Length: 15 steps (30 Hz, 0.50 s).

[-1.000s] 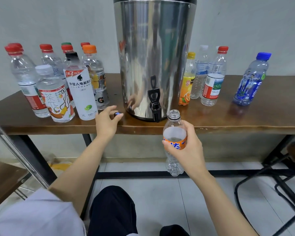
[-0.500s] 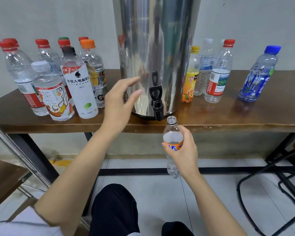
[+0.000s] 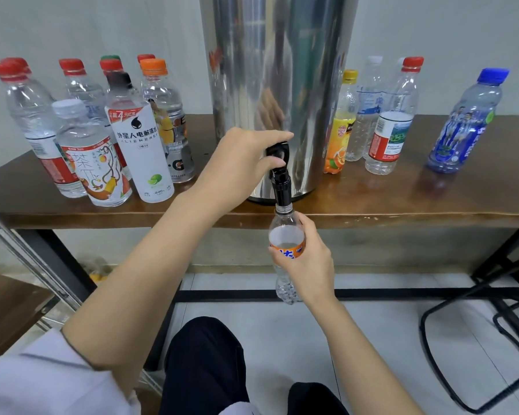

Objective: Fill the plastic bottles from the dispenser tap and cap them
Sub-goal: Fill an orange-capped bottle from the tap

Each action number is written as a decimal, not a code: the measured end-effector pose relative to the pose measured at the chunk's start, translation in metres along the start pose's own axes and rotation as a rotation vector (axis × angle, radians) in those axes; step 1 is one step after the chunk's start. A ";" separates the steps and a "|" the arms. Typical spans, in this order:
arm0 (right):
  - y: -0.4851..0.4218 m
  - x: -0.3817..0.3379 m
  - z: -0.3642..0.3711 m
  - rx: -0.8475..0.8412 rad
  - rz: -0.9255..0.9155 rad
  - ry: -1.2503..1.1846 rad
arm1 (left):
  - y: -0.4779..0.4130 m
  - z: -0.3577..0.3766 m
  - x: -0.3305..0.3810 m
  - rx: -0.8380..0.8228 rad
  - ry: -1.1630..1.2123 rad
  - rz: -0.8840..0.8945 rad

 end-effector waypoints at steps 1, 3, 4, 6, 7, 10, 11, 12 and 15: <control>0.000 -0.001 0.001 -0.004 -0.001 -0.003 | 0.000 -0.001 0.000 0.020 0.009 0.001; 0.001 -0.002 0.003 -0.006 -0.004 -0.011 | 0.002 -0.004 0.000 0.082 0.011 0.038; 0.002 -0.002 0.003 -0.003 -0.003 -0.015 | 0.005 -0.005 0.002 0.125 -0.006 0.076; 0.003 -0.003 0.004 0.006 0.000 -0.020 | 0.014 -0.008 0.007 0.225 -0.038 0.172; 0.004 -0.004 0.004 0.008 0.003 -0.022 | 0.019 -0.009 0.008 0.272 -0.045 0.219; 0.005 -0.005 0.004 0.015 0.014 -0.039 | 0.040 -0.005 0.010 0.393 -0.067 0.360; 0.006 -0.005 0.004 0.016 0.016 -0.042 | 0.048 0.000 0.008 0.410 -0.075 0.394; 0.006 -0.005 0.004 0.019 0.018 -0.043 | 0.057 0.005 0.006 0.418 -0.085 0.418; 0.007 -0.006 0.003 0.025 0.023 -0.033 | 0.075 0.017 0.000 0.420 -0.080 0.420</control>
Point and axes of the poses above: each hand's wrist, its own y-axis away from the middle knuckle, its own z-axis out of the palm, x = y × z, the point moved 10 cm from there along -y, towards the middle knuckle
